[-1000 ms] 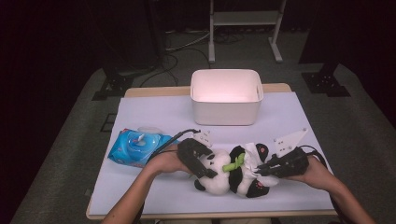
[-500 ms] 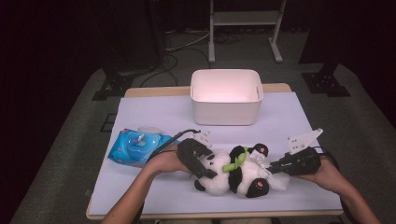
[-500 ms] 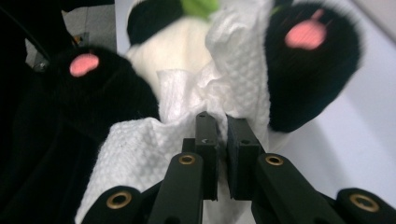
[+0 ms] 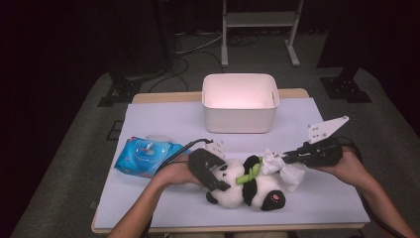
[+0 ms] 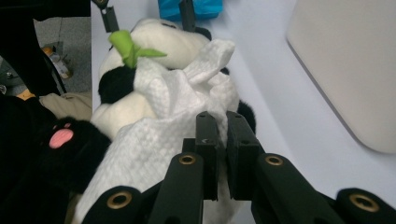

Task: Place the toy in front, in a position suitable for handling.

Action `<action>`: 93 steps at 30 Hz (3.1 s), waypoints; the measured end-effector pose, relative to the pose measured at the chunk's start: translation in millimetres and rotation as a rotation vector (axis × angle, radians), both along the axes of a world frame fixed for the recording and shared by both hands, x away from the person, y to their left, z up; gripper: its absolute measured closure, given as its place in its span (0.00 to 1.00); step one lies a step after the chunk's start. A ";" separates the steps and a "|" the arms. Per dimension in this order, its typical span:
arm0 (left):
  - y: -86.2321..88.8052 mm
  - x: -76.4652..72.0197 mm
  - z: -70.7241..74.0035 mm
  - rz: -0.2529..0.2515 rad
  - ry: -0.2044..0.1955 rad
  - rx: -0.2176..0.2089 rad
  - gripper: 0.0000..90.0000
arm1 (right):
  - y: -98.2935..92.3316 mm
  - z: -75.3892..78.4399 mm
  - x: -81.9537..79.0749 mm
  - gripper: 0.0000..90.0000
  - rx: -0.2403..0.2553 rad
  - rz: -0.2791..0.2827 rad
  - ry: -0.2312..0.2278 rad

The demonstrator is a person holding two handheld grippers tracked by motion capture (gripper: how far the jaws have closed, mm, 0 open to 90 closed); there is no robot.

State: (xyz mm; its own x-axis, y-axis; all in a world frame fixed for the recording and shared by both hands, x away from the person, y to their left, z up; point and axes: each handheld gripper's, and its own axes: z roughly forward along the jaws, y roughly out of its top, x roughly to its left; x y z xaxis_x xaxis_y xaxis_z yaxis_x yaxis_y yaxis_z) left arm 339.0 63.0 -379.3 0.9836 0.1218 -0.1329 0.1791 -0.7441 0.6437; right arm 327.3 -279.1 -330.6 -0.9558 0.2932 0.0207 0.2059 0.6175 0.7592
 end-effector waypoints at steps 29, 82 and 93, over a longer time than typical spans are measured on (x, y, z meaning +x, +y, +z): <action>-1.7 -1.4 -0.2 -0.006 -0.014 0.007 0.17 | 82.9 -11.1 6.8 0.71 -0.133 0.184 0.042; 1.9 -2.1 -2.5 0.002 -0.020 -0.038 0.14 | 64.5 -16.8 4.5 0.92 -0.077 0.114 0.039; 16.2 3.2 -1.2 0.017 -0.014 -0.018 0.11 | 34.5 -27.9 -10.6 0.92 -0.036 0.080 0.069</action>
